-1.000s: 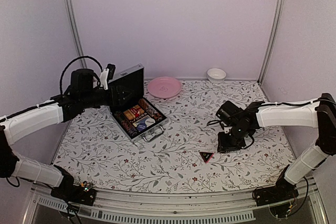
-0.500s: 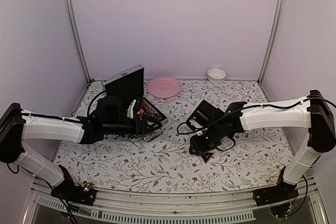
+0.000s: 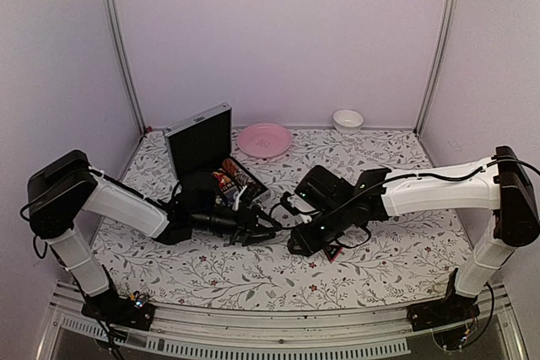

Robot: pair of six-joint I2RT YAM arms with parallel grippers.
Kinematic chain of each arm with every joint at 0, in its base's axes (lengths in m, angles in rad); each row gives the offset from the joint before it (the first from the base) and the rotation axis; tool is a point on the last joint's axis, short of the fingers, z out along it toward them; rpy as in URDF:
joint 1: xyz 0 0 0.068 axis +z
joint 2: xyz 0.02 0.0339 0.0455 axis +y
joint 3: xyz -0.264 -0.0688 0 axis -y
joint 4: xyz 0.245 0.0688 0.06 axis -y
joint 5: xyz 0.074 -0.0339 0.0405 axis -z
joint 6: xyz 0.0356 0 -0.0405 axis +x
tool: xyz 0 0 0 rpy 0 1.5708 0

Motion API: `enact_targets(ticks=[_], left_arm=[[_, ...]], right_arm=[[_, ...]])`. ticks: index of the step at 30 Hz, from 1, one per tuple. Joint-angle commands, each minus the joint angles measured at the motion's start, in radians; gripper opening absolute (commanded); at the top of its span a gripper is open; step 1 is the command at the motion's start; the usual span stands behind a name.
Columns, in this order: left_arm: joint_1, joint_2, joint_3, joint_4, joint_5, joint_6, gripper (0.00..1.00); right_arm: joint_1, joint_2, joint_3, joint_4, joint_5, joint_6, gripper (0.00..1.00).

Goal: Pack up texas hold em set

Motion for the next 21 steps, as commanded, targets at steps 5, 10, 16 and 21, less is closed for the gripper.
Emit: enact_targets(ticks=[5, 10, 16, 21], left_arm=[[-0.043, 0.098, 0.027, 0.217, 0.101, -0.126, 0.44], [-0.044, 0.116, 0.037, 0.195, 0.107, -0.129, 0.44], [-0.046, 0.111, 0.040, 0.143, 0.085, -0.114, 0.42], [-0.046, 0.105, 0.038, 0.120, 0.065, -0.110, 0.39]], right_arm=[[0.015, -0.017, 0.022, 0.040, -0.014, -0.028, 0.36], [0.017, -0.020, 0.024, 0.043, -0.007, -0.034, 0.36], [0.017, -0.020, 0.025, 0.045, -0.006, -0.037, 0.36], [0.017, -0.024, 0.024, 0.045, -0.001, -0.038, 0.35]])
